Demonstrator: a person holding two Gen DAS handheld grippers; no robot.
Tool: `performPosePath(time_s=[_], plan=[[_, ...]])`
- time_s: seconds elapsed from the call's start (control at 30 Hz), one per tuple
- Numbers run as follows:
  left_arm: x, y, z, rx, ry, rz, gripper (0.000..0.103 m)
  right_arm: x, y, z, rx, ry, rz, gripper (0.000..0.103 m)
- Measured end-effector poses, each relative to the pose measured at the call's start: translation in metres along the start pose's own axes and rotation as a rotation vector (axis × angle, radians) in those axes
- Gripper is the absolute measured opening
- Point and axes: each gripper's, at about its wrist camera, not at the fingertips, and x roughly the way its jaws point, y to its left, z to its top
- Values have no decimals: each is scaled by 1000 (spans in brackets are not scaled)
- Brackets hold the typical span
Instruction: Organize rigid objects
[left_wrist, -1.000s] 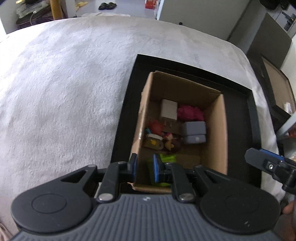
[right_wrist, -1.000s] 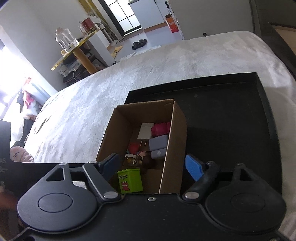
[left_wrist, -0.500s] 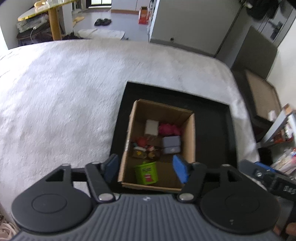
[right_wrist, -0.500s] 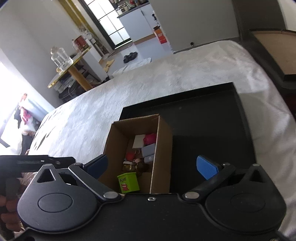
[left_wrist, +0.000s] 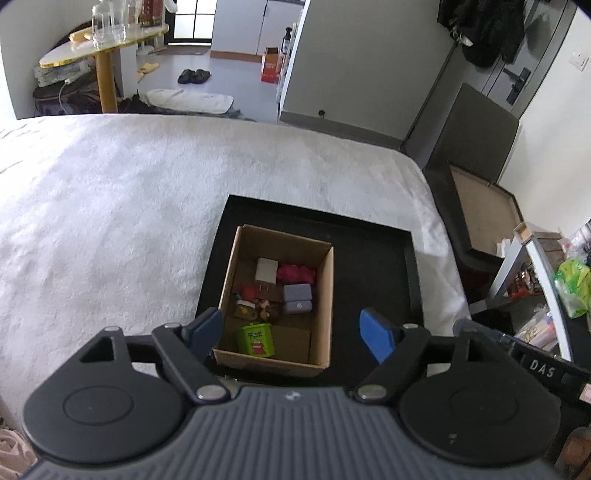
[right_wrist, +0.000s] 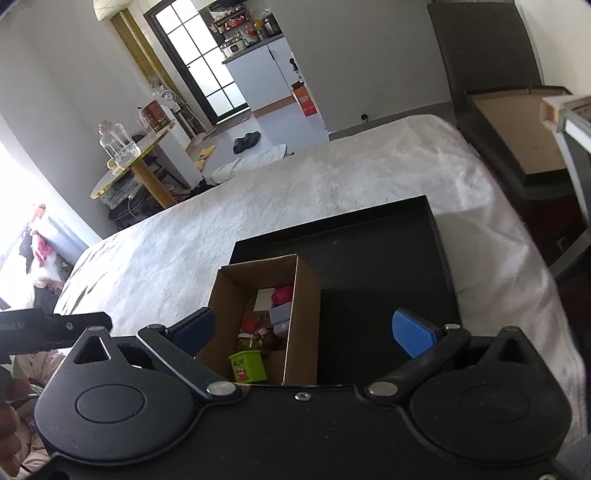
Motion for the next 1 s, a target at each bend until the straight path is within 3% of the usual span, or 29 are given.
performPosePath(time_s=[0.3, 0.7, 1.0], plan=[[-29, -14, -13, 2, -46, -26, 84, -36, 3, 4, -18, -43, 8, 103], [-44, -28, -28, 0, -82, -79, 85, -54, -1, -2, -27, -30, -35, 103], [-50, -32, -44, 85, -81, 4, 86, -70, 5, -8, -43, -36, -70, 103]])
